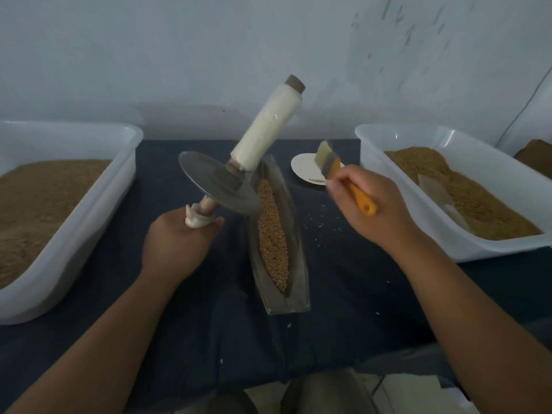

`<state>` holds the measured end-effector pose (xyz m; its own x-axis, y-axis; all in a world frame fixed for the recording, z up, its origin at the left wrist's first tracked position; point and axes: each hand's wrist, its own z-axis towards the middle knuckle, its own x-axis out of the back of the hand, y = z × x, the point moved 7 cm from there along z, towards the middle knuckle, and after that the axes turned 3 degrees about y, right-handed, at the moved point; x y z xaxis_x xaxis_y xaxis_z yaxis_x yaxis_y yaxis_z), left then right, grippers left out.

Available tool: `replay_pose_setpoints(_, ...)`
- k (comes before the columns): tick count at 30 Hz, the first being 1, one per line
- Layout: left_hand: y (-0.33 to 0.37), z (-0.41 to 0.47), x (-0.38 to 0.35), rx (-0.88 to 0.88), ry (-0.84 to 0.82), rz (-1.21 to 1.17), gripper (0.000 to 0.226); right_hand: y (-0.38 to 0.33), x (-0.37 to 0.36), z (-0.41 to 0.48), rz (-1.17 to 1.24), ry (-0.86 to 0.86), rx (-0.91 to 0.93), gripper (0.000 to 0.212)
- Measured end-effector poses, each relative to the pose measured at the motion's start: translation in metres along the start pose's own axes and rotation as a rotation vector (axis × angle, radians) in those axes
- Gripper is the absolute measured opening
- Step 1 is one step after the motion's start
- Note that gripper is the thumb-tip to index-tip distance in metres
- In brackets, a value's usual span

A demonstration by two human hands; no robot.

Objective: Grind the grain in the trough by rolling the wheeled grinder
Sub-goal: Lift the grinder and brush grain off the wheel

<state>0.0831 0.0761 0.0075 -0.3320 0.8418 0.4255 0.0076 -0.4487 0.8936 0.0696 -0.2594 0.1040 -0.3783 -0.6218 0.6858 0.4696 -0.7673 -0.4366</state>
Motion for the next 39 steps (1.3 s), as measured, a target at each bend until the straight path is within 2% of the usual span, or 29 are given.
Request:
replay_pose_setpoints(2,0.001,-0.001,-0.002,-0.020,-0.001,0.033,0.028,-0.005,-0.006,0.018,0.098,0.082,-0.126,0.024)
replay_pose_setpoints(5,0.001,-0.001,-0.004,-0.028,-0.010,0.069,0.023,-0.001,-0.028,0.040,0.172,0.095,-0.271,0.018)
replay_pose_setpoints(9,0.002,0.000,-0.003,-0.028,-0.018,0.093,0.020,-0.005,-0.057,0.062,0.122,0.062,-0.263,0.026)
replay_pose_setpoints(15,0.004,0.001,0.002,-0.005,0.004,0.065,0.029,-0.011,-0.079,0.066,0.001,-0.192,-0.209,0.025)
replay_pose_setpoints(21,0.002,0.004,0.005,-0.010,0.043,0.048,0.023,-0.019,-0.054,0.074,0.035,0.002,-0.149,0.028)
replay_pose_setpoints(26,0.004,0.004,0.007,-0.024,0.043,0.059,0.019,-0.017,-0.079,0.060,0.002,-0.265,-0.222,0.026)
replay_pose_setpoints(29,0.004,0.004,0.006,-0.017,0.030,0.066,0.017,-0.022,-0.051,0.052,0.041,-0.203,-0.190,0.025)
replay_pose_setpoints(32,0.004,0.002,0.004,-0.005,0.025,0.063,0.019,-0.027,-0.014,0.048,0.152,-0.154,-0.227,0.013)
replay_pose_setpoints(34,0.005,0.002,0.004,-0.002,0.024,0.075,0.019,-0.031,0.001,0.044,0.238,-0.134,-0.252,0.020)
replay_pose_setpoints(37,0.007,0.002,0.004,-0.003,0.018,0.088,0.020,-0.035,0.007,0.035,0.369,-0.077,-0.331,0.043)
replay_pose_setpoints(39,0.008,0.002,0.005,-0.014,0.024,0.098,0.025,-0.034,-0.003,0.026,0.462,-0.138,-0.406,0.050)
